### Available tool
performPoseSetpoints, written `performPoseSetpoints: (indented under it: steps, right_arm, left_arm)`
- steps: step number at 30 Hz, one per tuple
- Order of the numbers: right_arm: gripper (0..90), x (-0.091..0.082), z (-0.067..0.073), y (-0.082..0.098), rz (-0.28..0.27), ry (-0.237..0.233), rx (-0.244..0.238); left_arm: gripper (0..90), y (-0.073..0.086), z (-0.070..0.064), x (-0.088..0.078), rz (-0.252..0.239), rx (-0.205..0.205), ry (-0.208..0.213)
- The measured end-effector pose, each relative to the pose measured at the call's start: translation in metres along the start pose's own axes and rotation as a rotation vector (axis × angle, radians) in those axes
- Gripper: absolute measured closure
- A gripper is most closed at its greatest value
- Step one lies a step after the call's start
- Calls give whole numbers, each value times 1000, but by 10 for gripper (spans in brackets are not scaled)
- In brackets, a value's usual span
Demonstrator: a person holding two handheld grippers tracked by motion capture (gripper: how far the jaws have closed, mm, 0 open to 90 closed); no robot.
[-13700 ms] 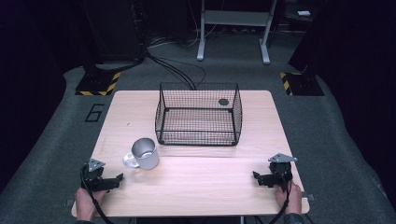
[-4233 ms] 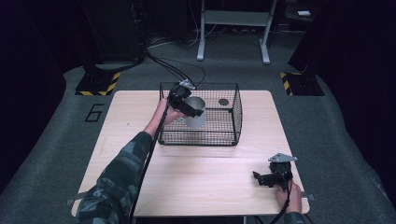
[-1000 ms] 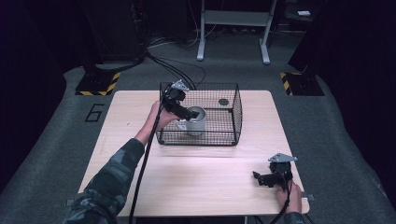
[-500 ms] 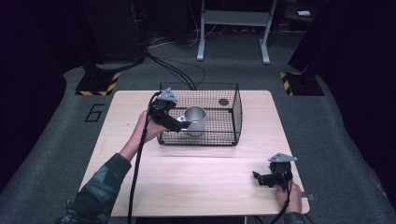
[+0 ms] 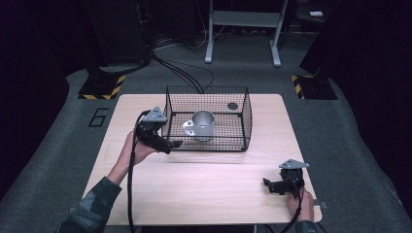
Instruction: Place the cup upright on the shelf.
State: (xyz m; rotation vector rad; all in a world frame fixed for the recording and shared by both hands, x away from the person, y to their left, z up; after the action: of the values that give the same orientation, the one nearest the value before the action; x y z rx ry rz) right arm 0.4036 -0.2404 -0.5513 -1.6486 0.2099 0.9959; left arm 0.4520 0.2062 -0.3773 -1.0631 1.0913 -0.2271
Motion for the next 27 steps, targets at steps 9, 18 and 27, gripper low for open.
performPoseSetpoints:
  steps: [9,18,27]
  right_arm:
    - [0,-1,0,0,5,-4,1]
    - [0,0,0,0,4,-4,2]
    - [0,0,0,0,2,-3,2]
  left_arm:
    - [1,58,-6,-15,45,-46,-46]
    - [2,130,1,-16,98,-163,-100]
    - [1,195,11,-9,128,-308,-209]
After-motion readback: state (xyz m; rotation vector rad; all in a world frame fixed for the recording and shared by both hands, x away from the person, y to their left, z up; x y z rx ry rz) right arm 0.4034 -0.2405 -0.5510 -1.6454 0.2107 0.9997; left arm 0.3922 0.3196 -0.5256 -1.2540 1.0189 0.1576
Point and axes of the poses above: each handheld gripper's, and its own axes: x roughly forward along the jaws, y roughly out of its underside, z roughly to its left, the point moved 3 cm from there along x, roughly forward along the jaws
